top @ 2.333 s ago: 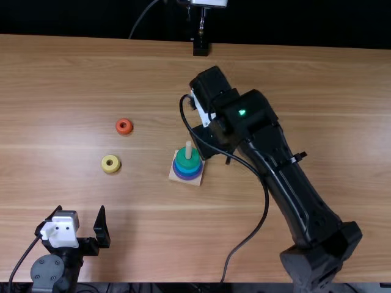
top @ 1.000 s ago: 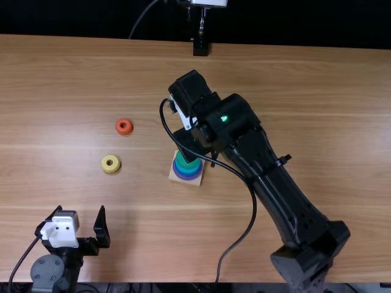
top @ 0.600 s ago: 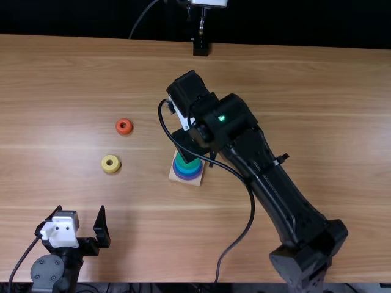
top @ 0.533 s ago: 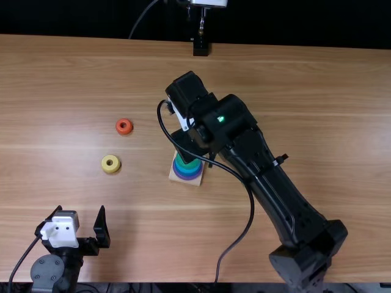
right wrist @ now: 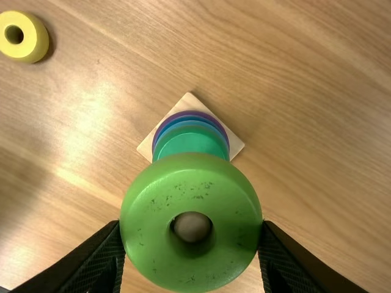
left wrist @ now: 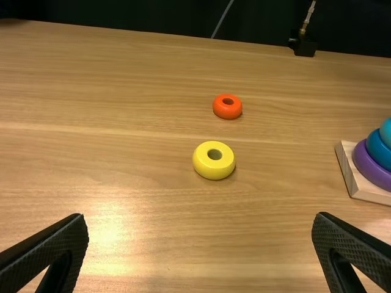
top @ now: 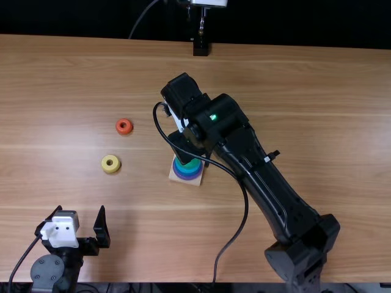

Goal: Build the Hanoi tower: stack the rings onto the peg from bottom to top in this color order: purple, dark blue, light blue, dark green, light green, yellow, orange.

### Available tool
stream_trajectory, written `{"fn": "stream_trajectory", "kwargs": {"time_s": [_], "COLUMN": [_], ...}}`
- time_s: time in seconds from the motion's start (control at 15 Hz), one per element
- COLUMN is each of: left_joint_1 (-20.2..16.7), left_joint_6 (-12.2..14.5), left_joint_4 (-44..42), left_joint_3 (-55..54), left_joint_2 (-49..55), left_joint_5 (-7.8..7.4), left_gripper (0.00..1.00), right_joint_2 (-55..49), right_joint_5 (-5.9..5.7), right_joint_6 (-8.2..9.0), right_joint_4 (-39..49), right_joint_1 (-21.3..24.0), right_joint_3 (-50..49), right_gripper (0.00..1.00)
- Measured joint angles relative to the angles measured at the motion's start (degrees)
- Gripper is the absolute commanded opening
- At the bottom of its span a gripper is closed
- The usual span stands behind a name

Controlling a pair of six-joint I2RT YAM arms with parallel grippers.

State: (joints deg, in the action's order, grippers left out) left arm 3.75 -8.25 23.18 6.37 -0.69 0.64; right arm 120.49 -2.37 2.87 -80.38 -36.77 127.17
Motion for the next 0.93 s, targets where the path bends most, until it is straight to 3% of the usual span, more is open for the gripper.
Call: {"fn": "stream_trajectory", "kwargs": {"time_s": [0.07, 0.13, 0.2, 0.4, 0.53, 0.73, 0.93], "left_joint_1": [0.0, 0.0, 0.0, 0.0, 0.0, 0.0, 0.0], "left_joint_6": [0.0, 0.0, 0.0, 0.0, 0.1, 0.0, 0.0], "left_joint_4": [0.0, 0.0, 0.0, 0.0, 0.0, 0.0, 0.0], "left_joint_3": [0.0, 0.0, 0.0, 0.0, 0.0, 0.0, 0.0], "left_joint_2": [0.0, 0.0, 0.0, 0.0, 0.0, 0.0, 0.0], "left_joint_5": [0.04, 0.02, 0.00, 0.02, 0.04, 0.02, 0.02], "left_gripper": [1.00, 1.00, 1.00, 1.00, 1.00, 1.00, 1.00], "right_joint_2": [0.0, 0.2, 0.7, 1.8, 1.8, 1.7, -9.6], "right_joint_5": [0.00, 0.00, 0.02, 0.02, 0.00, -0.02, -0.79], "right_joint_6": [0.02, 0.35, 1.40, 4.70, 5.51, 6.05, 6.01], "right_joint_4": [0.0, 0.0, 0.0, 0.3, 3.4, 15.9, 29.2], "right_joint_1": [0.0, 0.0, 0.0, 0.0, 0.0, 0.0, 0.5], "right_joint_3": [0.0, 0.0, 0.0, 0.0, 0.0, -0.5, -18.2], "right_gripper": [0.18, 0.79, 1.00, 1.00, 1.00, 1.00, 1.00]}}
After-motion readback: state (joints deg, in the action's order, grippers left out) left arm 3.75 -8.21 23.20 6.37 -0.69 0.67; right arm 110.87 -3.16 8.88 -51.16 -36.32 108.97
